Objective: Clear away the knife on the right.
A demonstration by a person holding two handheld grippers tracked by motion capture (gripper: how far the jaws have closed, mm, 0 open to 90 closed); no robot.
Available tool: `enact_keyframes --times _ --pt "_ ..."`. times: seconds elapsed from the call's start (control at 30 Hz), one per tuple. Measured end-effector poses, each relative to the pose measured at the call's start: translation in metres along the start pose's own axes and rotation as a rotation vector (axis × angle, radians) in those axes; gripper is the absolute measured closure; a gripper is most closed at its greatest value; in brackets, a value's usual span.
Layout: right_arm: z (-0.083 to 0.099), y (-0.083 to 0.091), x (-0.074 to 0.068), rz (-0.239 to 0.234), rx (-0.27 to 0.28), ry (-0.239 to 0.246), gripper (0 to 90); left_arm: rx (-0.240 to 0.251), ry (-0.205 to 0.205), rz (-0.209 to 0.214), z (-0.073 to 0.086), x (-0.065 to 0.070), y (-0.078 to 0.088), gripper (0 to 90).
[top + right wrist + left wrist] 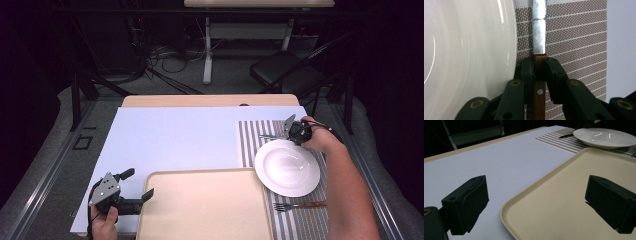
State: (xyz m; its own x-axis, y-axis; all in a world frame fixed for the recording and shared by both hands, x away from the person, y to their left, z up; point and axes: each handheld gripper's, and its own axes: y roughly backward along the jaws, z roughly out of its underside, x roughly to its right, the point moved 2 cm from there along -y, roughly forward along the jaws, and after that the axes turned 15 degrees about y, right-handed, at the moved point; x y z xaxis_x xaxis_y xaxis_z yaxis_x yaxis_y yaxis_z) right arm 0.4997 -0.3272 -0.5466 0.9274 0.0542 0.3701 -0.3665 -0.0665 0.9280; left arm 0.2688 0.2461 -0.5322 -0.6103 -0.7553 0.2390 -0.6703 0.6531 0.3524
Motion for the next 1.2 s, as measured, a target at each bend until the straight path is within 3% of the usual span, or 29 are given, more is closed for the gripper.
enact_keyframes --times 0.37,0.57,0.9,0.93,0.97,1.2 --pt "0.0018 0.0001 -0.0027 0.021 0.02 -0.023 77.1 0.002 0.004 -0.001 0.0002 -0.0001 -0.0007 5.1" --pt "0.0011 0.0005 -0.0018 0.027 0.015 0.003 77.2 0.002 0.004 -0.001 0.0002 -0.0004 -0.0007 5.1" --pt "0.0014 0.0036 -0.0017 0.03 0.017 0.0 77.2 0.001 0.004 -0.001 0.0003 -0.0004 -0.0009 5.1" --pt "0.0016 0.0018 -0.0027 0.052 0.05 -0.011 77.2 0.001 0.004 -0.001 0.0002 -0.0004 -0.0008 5.1" --pt "0.0017 0.0044 -0.0027 0.04 0.028 -0.013 77.1 0.001 0.004 -0.001 0.0002 -0.0004 -0.0008 5.1" --pt "0.0026 0.0093 -0.0017 0.064 0.029 -0.004 77.1 0.002 0.004 -0.001 0.0001 -0.0004 -0.0009 5.1"
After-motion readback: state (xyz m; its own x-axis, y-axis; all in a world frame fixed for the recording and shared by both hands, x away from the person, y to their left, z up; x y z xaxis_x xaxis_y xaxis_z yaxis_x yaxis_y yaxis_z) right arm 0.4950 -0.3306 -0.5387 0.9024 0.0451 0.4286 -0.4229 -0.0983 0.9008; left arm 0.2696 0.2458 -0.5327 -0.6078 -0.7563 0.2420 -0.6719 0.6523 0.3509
